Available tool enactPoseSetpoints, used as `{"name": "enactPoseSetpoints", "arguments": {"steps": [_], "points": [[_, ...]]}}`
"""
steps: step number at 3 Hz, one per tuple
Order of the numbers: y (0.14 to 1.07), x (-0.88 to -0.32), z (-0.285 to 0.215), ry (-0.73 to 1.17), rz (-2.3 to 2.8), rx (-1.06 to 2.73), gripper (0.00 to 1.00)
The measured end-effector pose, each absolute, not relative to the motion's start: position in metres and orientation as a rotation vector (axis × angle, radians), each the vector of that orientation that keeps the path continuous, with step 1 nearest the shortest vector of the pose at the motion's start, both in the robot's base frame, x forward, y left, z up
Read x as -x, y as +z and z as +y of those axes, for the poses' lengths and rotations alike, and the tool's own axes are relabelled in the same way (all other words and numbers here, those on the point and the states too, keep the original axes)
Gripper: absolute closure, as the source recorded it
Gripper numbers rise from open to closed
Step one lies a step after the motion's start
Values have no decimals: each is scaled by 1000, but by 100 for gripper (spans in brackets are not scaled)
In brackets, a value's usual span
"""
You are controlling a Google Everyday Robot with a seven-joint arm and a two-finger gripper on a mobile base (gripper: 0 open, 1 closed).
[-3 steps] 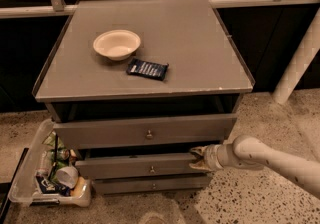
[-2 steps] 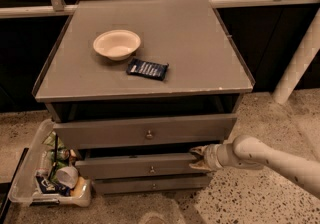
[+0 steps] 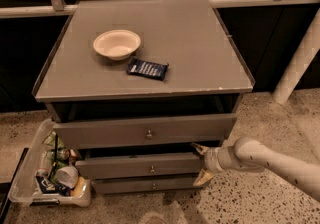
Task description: Open middle drawer
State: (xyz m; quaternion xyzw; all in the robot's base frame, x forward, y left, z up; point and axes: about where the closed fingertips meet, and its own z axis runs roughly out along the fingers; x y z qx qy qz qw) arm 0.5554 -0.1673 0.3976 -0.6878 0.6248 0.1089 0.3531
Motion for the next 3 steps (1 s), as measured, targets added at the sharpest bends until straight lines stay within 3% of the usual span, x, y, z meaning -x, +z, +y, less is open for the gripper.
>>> {"name": "enactPoseSetpoints", "arguments": {"steps": [1, 3], "points": [[383, -528, -178, 338, 1626, 1758, 35], [400, -531, -176, 338, 1626, 1758, 82]]}}
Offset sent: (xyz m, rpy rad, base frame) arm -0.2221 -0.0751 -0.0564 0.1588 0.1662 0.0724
